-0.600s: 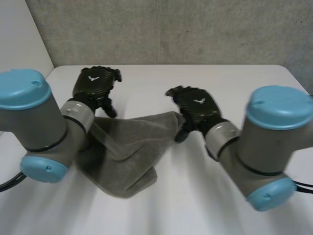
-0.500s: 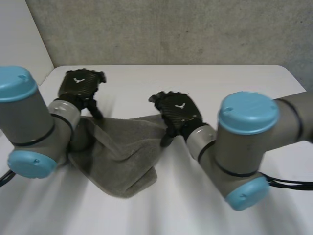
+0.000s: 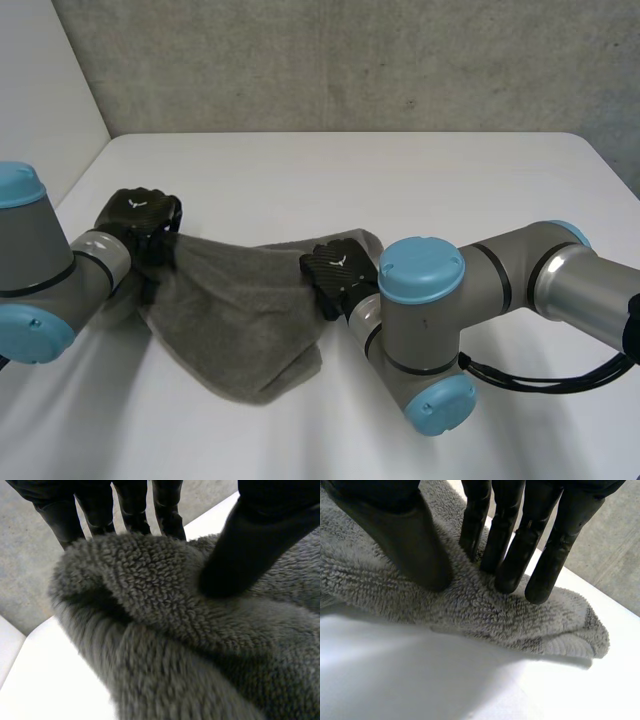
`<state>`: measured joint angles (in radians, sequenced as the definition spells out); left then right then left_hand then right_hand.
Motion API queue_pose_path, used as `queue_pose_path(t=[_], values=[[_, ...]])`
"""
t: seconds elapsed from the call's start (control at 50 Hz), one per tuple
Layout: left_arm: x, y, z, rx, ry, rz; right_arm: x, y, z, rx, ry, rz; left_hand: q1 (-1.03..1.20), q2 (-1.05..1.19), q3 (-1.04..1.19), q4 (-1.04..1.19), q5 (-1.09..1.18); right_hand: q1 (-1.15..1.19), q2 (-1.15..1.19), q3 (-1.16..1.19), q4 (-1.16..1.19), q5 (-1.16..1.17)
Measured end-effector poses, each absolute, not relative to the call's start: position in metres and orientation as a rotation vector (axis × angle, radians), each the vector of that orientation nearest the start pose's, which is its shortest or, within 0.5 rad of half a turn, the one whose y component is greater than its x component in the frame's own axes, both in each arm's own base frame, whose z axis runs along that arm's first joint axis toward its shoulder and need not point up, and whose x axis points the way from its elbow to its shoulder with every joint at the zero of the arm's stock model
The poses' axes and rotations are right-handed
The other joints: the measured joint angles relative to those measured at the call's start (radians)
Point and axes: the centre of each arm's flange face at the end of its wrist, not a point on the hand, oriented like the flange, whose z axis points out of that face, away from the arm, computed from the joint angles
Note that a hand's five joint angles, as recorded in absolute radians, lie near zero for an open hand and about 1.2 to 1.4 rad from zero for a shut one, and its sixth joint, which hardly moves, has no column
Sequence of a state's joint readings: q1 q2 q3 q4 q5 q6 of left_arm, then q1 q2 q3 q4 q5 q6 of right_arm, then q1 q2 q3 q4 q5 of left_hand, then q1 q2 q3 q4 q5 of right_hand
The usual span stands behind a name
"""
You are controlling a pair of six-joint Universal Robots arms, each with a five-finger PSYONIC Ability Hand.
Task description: Fold the towel.
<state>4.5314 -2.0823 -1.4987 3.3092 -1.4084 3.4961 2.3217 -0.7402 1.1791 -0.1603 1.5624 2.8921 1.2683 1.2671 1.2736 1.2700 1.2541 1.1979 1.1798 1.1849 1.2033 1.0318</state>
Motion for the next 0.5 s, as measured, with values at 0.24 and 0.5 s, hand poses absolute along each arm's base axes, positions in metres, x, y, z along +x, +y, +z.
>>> queue_pose_path(t=[0.24, 0.5], values=[[-0.239, -0.323, 0.187, 0.879, 2.367, -2.011, 0.384, -0.244, 0.156, -1.024, 1.973, -1.761, 0.133, 0.188, 0.265, 0.242, 0.205, 0.123, 0.125, 0.142, 0.134, 0.130], [-0.271, -0.264, 0.279, 0.781, 2.395, -2.419, 0.293, -0.278, 0.291, -0.813, 1.964, -2.042, 0.134, 0.188, 0.267, 0.242, 0.208, 0.128, 0.125, 0.142, 0.134, 0.130]])
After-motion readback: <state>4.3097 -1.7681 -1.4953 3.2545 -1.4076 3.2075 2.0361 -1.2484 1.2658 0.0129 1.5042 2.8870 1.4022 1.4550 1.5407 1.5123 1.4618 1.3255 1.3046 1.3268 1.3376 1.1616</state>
